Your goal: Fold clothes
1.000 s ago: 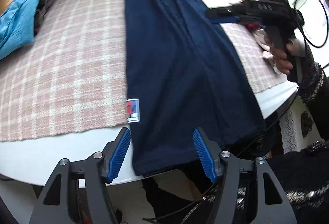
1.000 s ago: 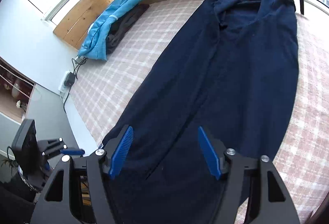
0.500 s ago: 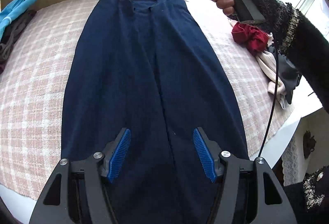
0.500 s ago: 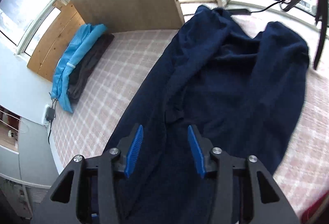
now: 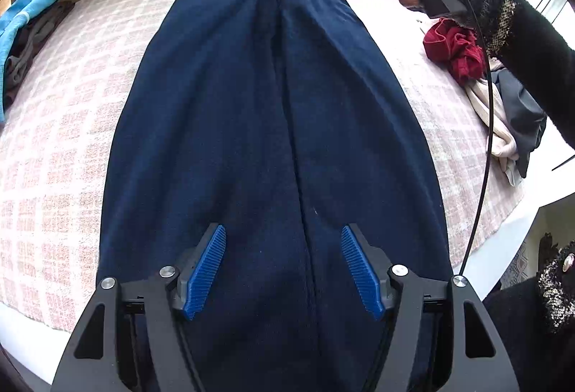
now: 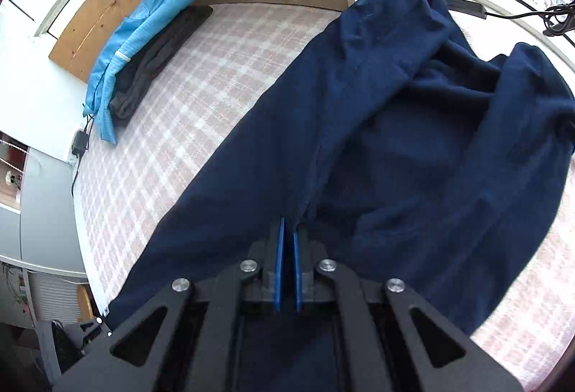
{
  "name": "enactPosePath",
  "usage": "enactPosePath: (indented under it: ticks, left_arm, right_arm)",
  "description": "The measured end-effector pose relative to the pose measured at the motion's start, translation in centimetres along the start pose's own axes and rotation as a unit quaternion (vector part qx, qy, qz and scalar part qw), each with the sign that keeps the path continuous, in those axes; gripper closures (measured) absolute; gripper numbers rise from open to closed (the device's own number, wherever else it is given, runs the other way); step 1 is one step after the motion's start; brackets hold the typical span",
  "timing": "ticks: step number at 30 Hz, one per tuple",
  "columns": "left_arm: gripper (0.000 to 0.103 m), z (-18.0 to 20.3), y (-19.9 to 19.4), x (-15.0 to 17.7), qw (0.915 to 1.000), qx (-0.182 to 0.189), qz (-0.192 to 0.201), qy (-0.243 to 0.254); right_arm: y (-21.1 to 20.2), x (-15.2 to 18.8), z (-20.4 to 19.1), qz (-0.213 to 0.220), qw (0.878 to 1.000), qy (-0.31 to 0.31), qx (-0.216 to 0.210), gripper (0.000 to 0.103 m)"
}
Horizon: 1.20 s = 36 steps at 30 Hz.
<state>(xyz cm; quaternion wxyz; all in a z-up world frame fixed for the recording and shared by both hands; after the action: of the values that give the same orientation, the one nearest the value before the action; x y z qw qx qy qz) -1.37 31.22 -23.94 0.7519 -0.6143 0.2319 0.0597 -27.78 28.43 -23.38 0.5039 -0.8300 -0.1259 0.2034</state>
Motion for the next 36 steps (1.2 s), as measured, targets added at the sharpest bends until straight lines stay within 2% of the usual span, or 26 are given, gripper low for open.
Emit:
enactPosePath:
  ticks: [2, 3, 4, 6, 8, 10, 13, 15, 17, 18, 21, 22, 23, 25, 27, 28, 30, 32, 34, 36]
  left_arm:
    - [0.037, 0.0, 0.0, 0.1, 1.0, 0.001, -0.001, 0.0]
    - [0.039, 0.0, -0.1, 0.1, 1.0, 0.002, -0.003, 0.0]
    - [0.04, 0.1, -0.1, -0.2, 1.0, 0.003, -0.003, 0.0]
    - [0.041, 0.2, -0.5, -0.9, 1.0, 0.001, 0.01, 0.002]
    - [0.041, 0.4, -0.9, -1.9, 0.9996, 0.0, 0.027, 0.012]
    - [0.041, 0.3, -0.6, -3.2, 0.9989, -0.001, 0.044, 0.019]
    - [0.041, -0.5, 0.8, -4.6, 0.9989, 0.011, 0.041, 0.021]
    - [0.041, -0.6, 2.4, -4.8, 0.999, 0.026, 0.019, 0.032]
    - [0.039, 0.4, 2.5, -4.5, 0.9979, 0.035, 0.018, 0.051]
    - [0.036, 1.0, 2.4, -4.0, 0.9969, 0.054, 0.009, 0.057]
    - [0.038, 2.7, 0.2, -1.5, 0.9951, 0.058, -0.01, 0.079]
    - [0.039, 2.9, -0.8, -0.6, 0.9951, 0.057, -0.014, 0.079]
    - [0.039, 2.1, -2.5, 0.5, 0.9974, 0.043, -0.008, 0.057]
    - [0.039, -0.2, -5.4, 3.0, 1.0, 0.006, -0.006, -0.001]
    - [0.038, -3.1, -8.0, 5.8, 0.9972, -0.034, -0.011, -0.066]
    - [0.038, -4.4, -8.6, 7.2, 0.9943, -0.04, -0.013, -0.098]
    - [0.041, -6.4, -8.9, 9.3, 0.9882, -0.05, -0.028, -0.142]
    - [0.041, -7.2, -8.5, 10.1, 0.9873, -0.061, -0.042, -0.141]
    - [0.041, -7.3, -8.0, 10.3, 0.9902, -0.047, -0.047, -0.122]
    - [0.041, -7.1, -7.5, 10.4, 0.9933, -0.026, -0.052, -0.1]
  right_arm:
    - [0.4, -0.3, 0.4, -0.01, 1.0, 0.011, 0.011, 0.096]
    - [0.5, -0.5, 0.3, -0.013, 1.0, 0.018, 0.007, 0.09]
    - [0.6, -0.8, 0.1, -0.014, 1.0, 0.024, 0.002, 0.075]
    - [0.4, -1.0, -0.8, 0.001, 1.0, 0.016, -0.009, 0.063]
    - [0.2, -0.9, -2.0, 0.022, 0.999, -0.015, 0.029, 0.063]
    - [-0.4, -0.7, -3.0, 0.051, 0.997, -0.039, 0.042, 0.063]
    - [-0.8, -0.4, -4.3, 0.075, 0.994, -0.058, 0.047, 0.063]
    - [-0.9, -0.2, -5.2, 0.088, 0.992, -0.073, 0.055, 0.063]
    - [0.0, 0.3, -6.0, 0.065, 0.994, -0.084, 0.021, 0.063]
    - [1.0, 0.6, -6.6, 0.053, 0.994, -0.093, 0.023, 0.064]
    - [4.3, 1.2, -7.9, 0.031, 0.991, -0.12, 0.047, 0.063]
    - [4.6, 1.7, -8.5, 0.043, 0.987, -0.14, 0.06, 0.063]
    - [4.9, 2.1, -9.0, 0.052, 0.984, -0.156, 0.071, 0.063]
    - [4.7, 2.4, -9.1, 0.028, 0.988, -0.141, 0.065, 0.063]
    - [2.8, 3.0, -8.3, 0.027, 0.996, -0.08, -0.011, 0.063]
    - [1.7, 3.5, -8.0, 0.031, 0.997, -0.056, -0.041, 0.063]
    - [-0.2, 5.2, -7.8, 0.044, 0.996, -0.024, -0.071, 0.062]
    - [-1.6, 6.7, -7.7, 0.056, 0.996, -0.005, -0.072, 0.062]
    - [-2.8, 9.7, -6.5, 0.066, 0.996, 0.02, -0.057, 0.058]
    - [-4.0, 14.0, -5.0, 0.068, 0.996, 0.049, -0.028, 0.058]
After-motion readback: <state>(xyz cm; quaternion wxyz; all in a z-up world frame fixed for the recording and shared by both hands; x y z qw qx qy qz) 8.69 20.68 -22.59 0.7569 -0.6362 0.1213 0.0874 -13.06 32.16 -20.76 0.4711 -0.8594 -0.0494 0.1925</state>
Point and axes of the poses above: each gripper's, at about its wrist camera, not at the fingertips, and y roughly the way its jaws point, z to its right, x to its underside, the point moved 2 cm from there along y, roughly the way its jaws point, and after that the axes turned 14 degrees about y, right-handed, at the moved point
